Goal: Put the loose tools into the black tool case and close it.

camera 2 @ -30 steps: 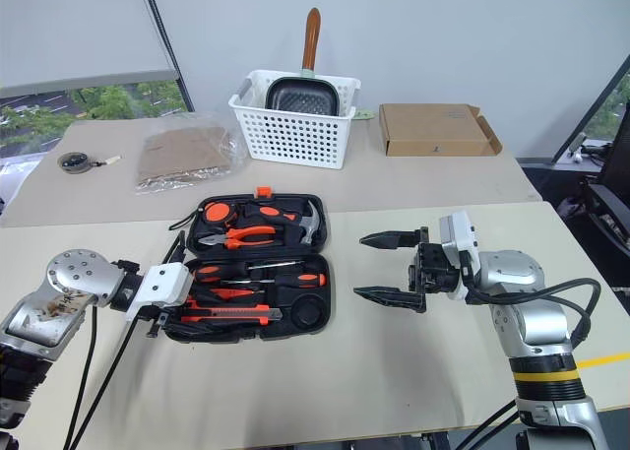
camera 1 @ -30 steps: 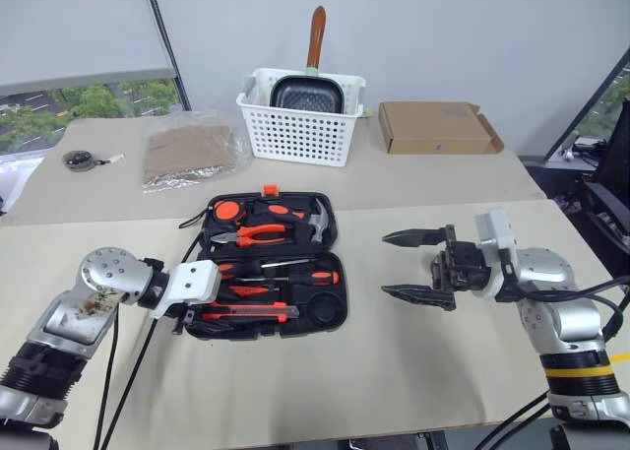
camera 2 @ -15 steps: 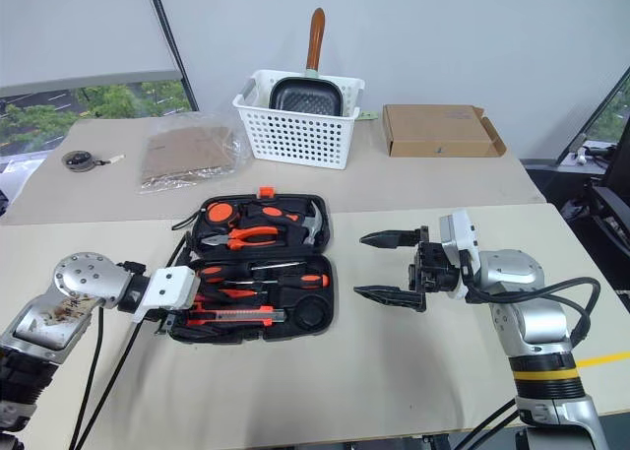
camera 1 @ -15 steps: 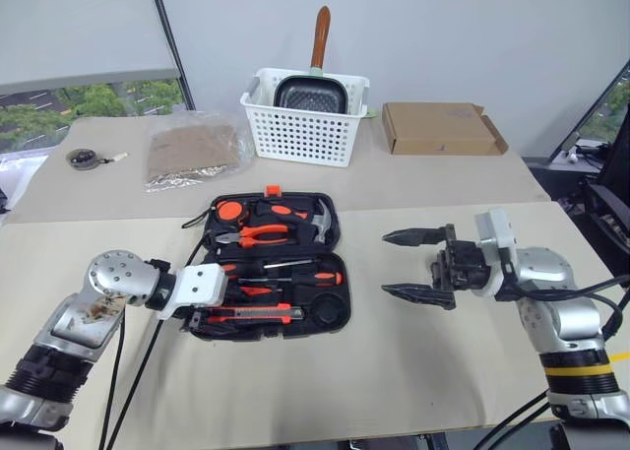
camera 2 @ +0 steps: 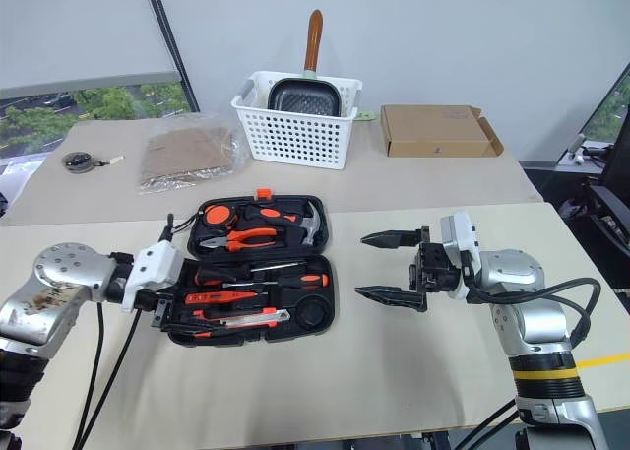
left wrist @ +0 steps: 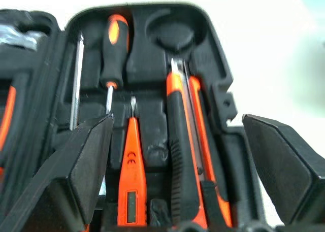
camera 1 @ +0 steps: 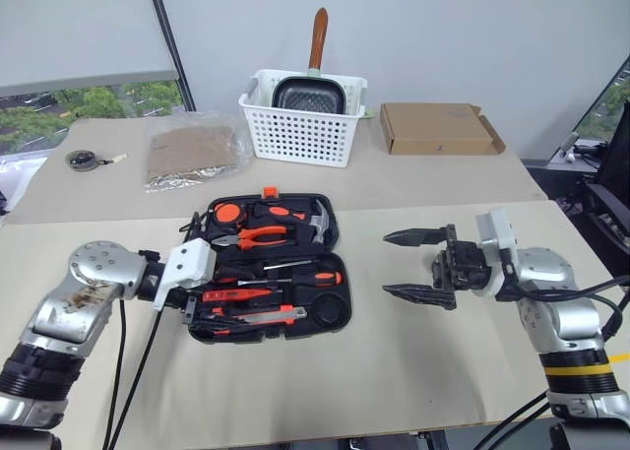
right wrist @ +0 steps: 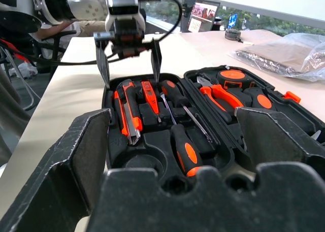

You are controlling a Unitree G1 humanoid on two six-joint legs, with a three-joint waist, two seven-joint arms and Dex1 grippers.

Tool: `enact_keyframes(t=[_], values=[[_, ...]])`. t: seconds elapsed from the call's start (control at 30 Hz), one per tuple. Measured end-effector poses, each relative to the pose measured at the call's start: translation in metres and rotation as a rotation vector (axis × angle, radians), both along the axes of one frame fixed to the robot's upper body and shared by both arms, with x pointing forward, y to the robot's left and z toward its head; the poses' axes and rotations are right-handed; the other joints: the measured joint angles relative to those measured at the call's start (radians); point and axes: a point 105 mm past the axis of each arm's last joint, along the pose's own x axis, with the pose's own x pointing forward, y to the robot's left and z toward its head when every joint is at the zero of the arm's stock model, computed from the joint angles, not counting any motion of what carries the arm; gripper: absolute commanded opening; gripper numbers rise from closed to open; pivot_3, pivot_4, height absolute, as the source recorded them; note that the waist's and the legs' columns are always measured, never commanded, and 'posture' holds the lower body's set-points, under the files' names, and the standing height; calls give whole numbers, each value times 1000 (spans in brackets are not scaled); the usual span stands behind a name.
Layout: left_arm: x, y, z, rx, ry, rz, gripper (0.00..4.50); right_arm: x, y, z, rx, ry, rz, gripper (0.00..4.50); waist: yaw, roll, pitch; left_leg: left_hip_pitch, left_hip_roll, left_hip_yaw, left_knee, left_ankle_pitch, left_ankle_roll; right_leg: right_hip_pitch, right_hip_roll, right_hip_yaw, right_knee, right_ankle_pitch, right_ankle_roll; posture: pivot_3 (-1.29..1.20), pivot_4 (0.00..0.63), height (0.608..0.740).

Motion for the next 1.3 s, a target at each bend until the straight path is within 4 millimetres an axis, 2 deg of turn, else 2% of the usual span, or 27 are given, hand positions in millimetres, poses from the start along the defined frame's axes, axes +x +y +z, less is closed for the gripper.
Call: enact_keyframes(t=[0.07, 0.17, 0.37, 0.47, 0.5, 0.73, 0.87, 1.07, 1.3], values=[[3, -3, 5, -25, -8, 8, 4345, 0, 0, 0, 1, 0, -1, 4500, 2, 0, 0, 0, 0, 0, 0, 0, 0, 0, 0, 0, 0, 0, 0, 0, 150, 700], [7, -13, 8, -86, -34, 10, 3632, 0, 0, 0, 2, 0, -1, 4500, 2, 0, 0, 0, -1, 0, 1, 0, 0, 1, 0, 0, 0, 0, 0, 0, 150, 700], [3, -34, -4, -132, -25, -61, 1339, 0, 0, 0, 3, 0, -2, 4500, 1, 0, 0, 0, -1, 0, 1, 0, 0, 2, 0, 0, 0, 0, 0, 0, 150, 700], [1, -35, -13, -103, -24, -91, 222, 0, 0, 0, 3, 0, -2, 4500, -1, 0, 0, 1, 0, 0, 1, 1, -1, 2, 1, 1, 0, 0, 0, 0, 150, 700], [2, -34, -19, -90, -22, -90, 31, 0, 0, 0, 3, 0, -2, 4500, -1, 0, 0, 2, 0, 0, 1, 1, -1, 2, 1, 1, 0, 0, 0, 0, 150, 700], [6, -30, -47, -22, -33, -97, 31, 1, 0, 0, 4, 0, -6, 4500, 1, 0, 0, 3, 0, -1, 1, 0, 0, 4, 0, 0, 0, 0, 0, 0, 150, 700], [9, -35, -54, -10, -92, -114, 31, 1, 0, 0, 4, 0, -8, 4500, 10, 5, -3, 13, -1, -1, 1, -2, 4, 15, -2, 0, -2, 0, 0, 0, 150, 700], [11, -35, -60, 10, -157, -142, 31, 1, 0, 0, 4, 0, -11, 4500, 15, 9, -5, 14, -1, -1, 3, -2, 4, 16, -2, 1, -2, 0, 0, 0, 150, 700], [19, -35, -72, -20, -111, -100, 31, 1, 0, 1, 2, -4, -16, 4500, 24, 19, -12, 15, 0, -2, 3, -1, 3, 16, -1, 1, 0, 0, 1, 0, 150, 700]])
